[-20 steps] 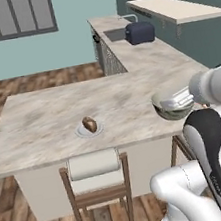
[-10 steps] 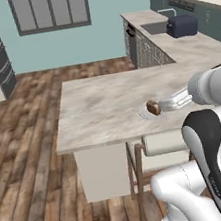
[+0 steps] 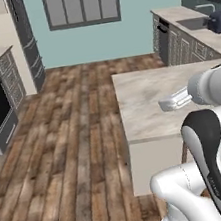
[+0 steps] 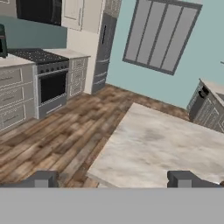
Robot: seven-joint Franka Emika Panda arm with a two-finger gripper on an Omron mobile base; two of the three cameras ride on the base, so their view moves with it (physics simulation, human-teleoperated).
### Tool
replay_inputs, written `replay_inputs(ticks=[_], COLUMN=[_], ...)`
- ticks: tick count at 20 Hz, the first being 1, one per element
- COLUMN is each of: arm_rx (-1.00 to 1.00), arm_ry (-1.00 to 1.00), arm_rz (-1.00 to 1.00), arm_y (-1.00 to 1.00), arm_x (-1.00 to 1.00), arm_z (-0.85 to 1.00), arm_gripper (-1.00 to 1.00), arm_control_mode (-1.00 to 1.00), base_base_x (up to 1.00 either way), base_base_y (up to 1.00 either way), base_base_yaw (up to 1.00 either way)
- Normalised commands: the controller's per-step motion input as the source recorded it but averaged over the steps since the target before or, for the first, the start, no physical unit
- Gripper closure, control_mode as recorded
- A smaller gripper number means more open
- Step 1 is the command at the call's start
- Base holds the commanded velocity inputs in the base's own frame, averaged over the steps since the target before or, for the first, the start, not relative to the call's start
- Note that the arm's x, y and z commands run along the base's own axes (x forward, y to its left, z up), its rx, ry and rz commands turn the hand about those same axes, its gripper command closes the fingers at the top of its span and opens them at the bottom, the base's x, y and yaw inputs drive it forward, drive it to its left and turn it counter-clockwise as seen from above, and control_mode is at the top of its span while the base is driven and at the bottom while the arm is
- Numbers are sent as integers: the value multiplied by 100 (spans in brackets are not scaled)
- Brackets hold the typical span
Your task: Take the smaller bowl and place it next to the appetizer plate on the dining counter , and place the larger bowl next to the plate with cooked food.
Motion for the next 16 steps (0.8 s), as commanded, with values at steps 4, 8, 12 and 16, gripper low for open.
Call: replay_inputs(ticks=[4,8,12,16], arm_rx=[0,0,0,0], arm_ry=[0,0,0,0], arm_rz=[0,0,0,0], arm_y=[0,0,0,0], arm_x=[0,0,0,0], arm_z=[0,0,0,0], arm_gripper=[-100,-100,-100,-100], arm_control_mode=[100,100,100,100], base_base_x=[68,80,98,100], base_base_y=[100,100,100,68], base_base_yaw=[13,12,8,0])
